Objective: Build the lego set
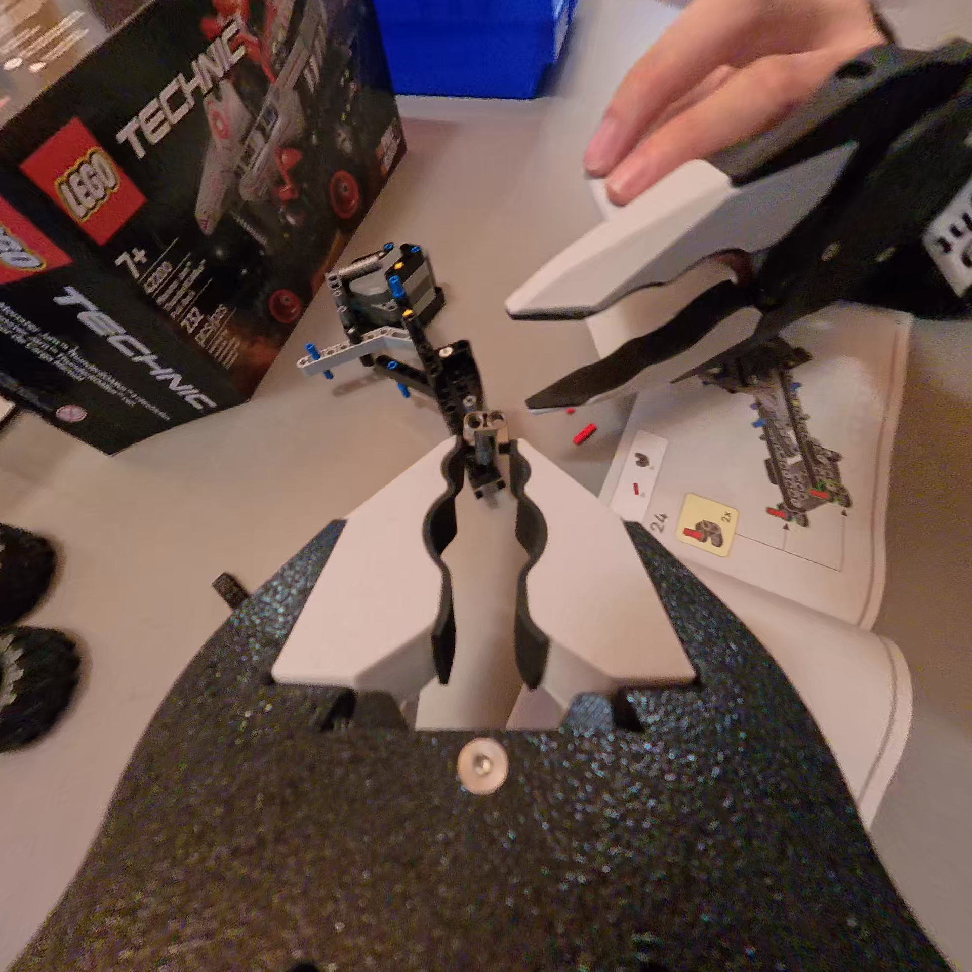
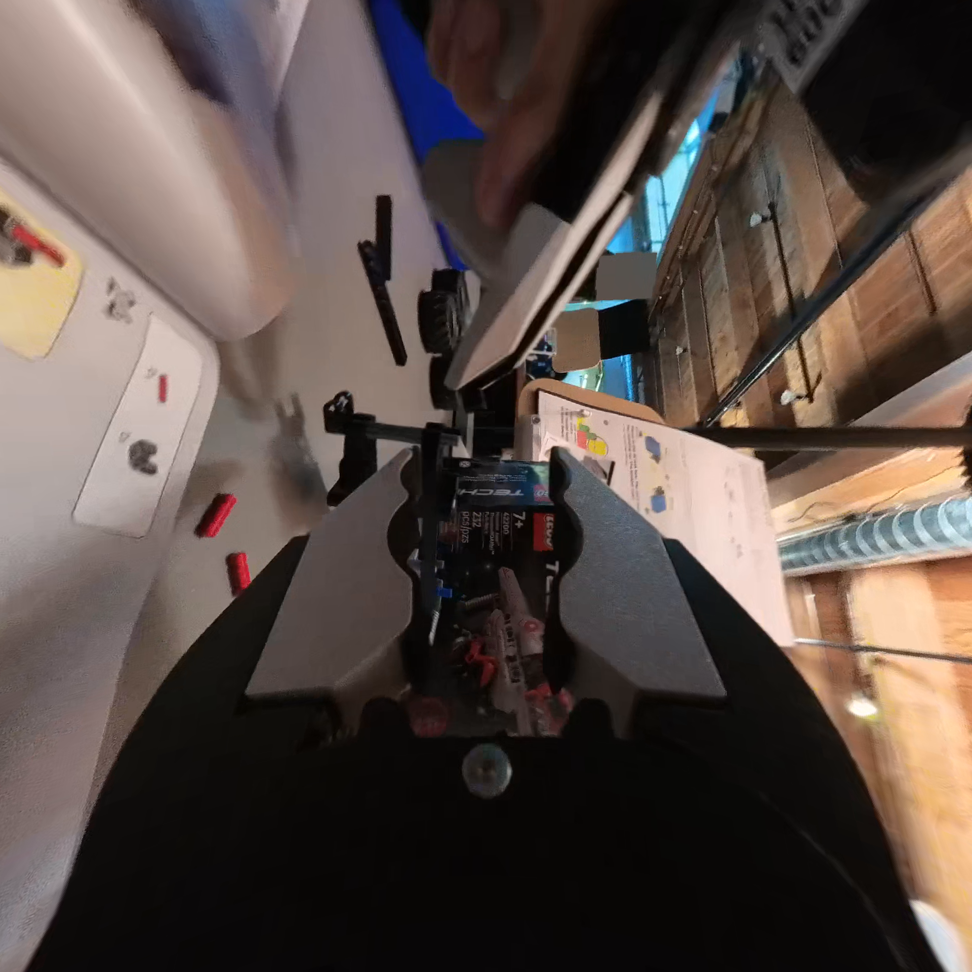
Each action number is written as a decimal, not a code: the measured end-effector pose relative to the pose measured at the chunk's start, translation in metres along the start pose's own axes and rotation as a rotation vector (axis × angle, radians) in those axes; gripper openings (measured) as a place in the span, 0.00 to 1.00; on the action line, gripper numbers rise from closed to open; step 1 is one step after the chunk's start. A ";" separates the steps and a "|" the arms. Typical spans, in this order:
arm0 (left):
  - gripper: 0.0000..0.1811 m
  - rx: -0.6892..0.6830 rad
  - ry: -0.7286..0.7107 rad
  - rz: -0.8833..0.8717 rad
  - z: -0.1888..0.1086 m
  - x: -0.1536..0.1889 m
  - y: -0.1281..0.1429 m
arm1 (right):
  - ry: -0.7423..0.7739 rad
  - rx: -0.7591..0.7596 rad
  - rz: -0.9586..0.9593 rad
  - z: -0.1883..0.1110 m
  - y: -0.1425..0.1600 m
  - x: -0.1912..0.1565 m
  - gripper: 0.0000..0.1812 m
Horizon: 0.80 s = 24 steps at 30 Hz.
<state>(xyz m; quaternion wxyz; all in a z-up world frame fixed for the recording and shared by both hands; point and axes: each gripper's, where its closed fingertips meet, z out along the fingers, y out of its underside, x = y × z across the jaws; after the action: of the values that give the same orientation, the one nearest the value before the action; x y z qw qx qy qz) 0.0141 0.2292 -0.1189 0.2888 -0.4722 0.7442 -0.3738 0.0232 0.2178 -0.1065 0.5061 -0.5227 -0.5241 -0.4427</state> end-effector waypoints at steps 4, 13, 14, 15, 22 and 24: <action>0.08 0.039 0.058 0.049 0.000 0.013 -0.008 | -0.019 0.130 0.320 0.000 -0.016 0.001 0.12; 0.08 0.010 0.065 0.089 0.004 0.017 -0.003 | -0.050 0.085 0.141 0.005 -0.015 -0.013 0.13; 0.08 0.016 0.075 0.077 0.003 0.018 -0.004 | -0.027 0.071 0.105 0.007 -0.014 -0.012 0.10; 0.08 0.023 0.083 0.060 0.003 0.018 -0.005 | 0.001 0.061 0.070 0.007 -0.013 -0.008 0.06; 0.08 0.152 0.120 -0.021 -0.007 0.016 -0.022 | 0.087 0.069 0.201 0.009 -0.010 0.012 0.03; 0.08 0.158 0.110 -0.014 -0.006 0.015 -0.023 | 0.090 0.083 0.242 0.010 -0.009 0.011 0.03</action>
<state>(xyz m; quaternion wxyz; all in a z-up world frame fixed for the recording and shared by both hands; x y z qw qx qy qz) 0.0146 0.2110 -0.0980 0.2812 -0.4319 0.7239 -0.4586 0.0141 0.2284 -0.0965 0.6001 -0.5404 -0.4516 -0.3793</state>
